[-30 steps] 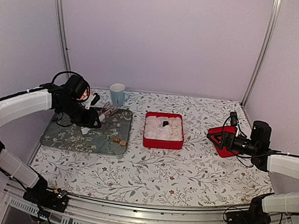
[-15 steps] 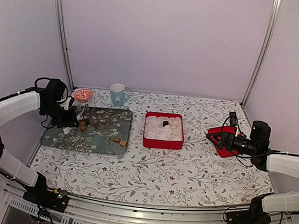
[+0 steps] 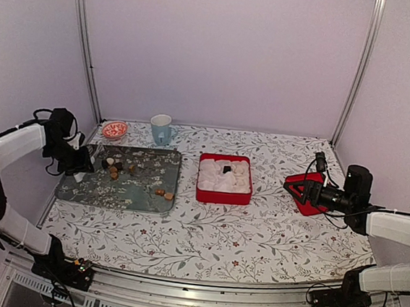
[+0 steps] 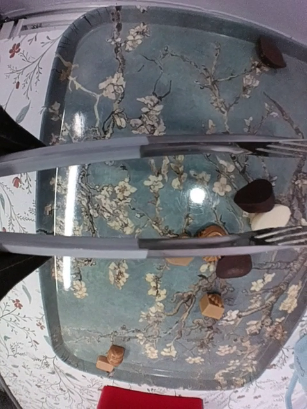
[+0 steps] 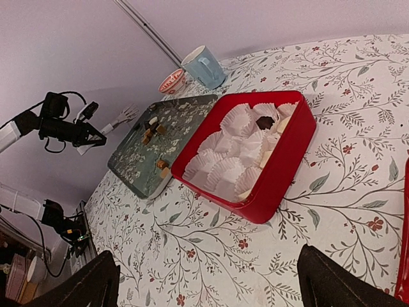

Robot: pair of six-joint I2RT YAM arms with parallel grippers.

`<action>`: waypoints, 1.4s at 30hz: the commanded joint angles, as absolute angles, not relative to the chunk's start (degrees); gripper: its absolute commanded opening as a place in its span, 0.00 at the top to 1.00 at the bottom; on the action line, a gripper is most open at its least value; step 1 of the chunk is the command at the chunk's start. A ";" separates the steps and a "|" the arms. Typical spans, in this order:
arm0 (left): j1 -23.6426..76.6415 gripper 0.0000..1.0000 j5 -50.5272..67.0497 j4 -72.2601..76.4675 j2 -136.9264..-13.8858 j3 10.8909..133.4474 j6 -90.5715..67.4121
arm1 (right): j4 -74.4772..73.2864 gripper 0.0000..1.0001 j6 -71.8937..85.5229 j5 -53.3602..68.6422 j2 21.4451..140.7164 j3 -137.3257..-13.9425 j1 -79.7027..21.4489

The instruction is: Pack the chocolate

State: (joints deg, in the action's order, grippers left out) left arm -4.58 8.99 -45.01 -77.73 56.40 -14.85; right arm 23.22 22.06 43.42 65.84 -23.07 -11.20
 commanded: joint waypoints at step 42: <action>-7.03 0.73 13.80 -40.61 -85.08 54.55 -16.78 | 24.35 0.01 22.02 42.48 65.39 -23.10 -11.37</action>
State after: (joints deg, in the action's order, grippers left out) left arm -6.44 13.63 -41.78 -84.68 54.68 -16.78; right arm 23.22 22.06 43.33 65.63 -23.07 -11.20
